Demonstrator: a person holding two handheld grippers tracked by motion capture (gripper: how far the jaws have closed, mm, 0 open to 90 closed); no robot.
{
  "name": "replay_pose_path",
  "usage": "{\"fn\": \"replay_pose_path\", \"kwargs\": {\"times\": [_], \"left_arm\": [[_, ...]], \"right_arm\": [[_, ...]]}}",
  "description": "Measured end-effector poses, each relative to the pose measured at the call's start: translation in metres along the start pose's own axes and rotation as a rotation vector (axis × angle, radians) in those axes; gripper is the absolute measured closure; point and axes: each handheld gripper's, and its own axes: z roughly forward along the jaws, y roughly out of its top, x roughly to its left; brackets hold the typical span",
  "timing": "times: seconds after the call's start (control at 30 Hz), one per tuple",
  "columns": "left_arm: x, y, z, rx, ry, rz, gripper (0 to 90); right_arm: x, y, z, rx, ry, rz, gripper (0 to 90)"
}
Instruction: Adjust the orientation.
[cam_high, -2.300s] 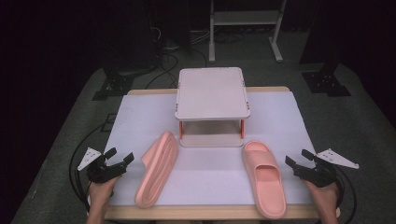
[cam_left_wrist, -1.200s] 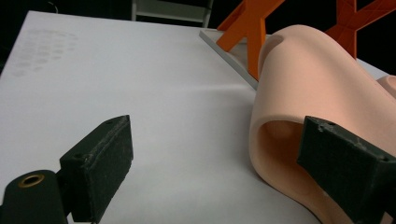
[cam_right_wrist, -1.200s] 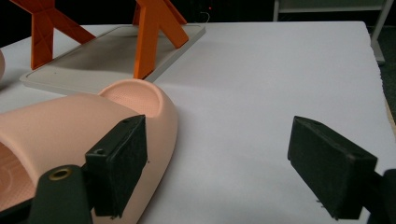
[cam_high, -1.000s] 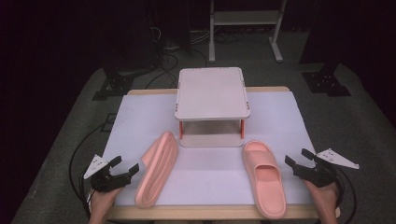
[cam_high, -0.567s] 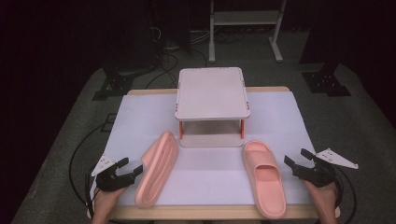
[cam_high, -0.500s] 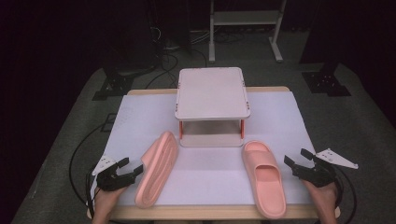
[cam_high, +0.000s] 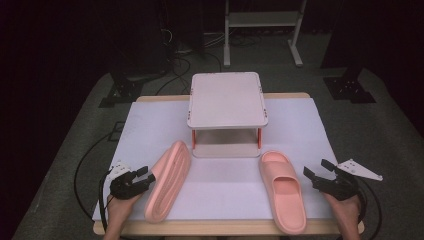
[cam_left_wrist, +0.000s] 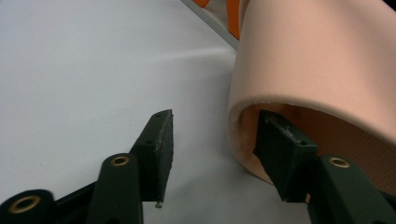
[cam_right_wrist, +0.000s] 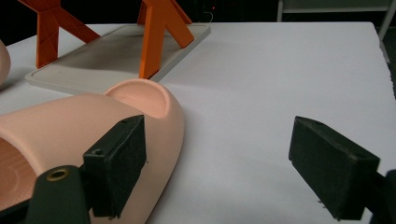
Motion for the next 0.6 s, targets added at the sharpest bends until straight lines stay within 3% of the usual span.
{"fn": "replay_pose_path", "kwargs": {"times": [0.27,0.6], "left_arm": [[-0.0053,0.0047,0.0112,0.008,-0.014,0.0,51.2],[-0.0097,0.0065,0.011,-0.017,-0.042,-0.009,54.9]], "right_arm": [[0.0003,0.0,0.0001,0.0,0.001,-0.002,18.6],[0.0008,-0.0001,0.0004,0.001,0.004,-0.001,18.6]]}}
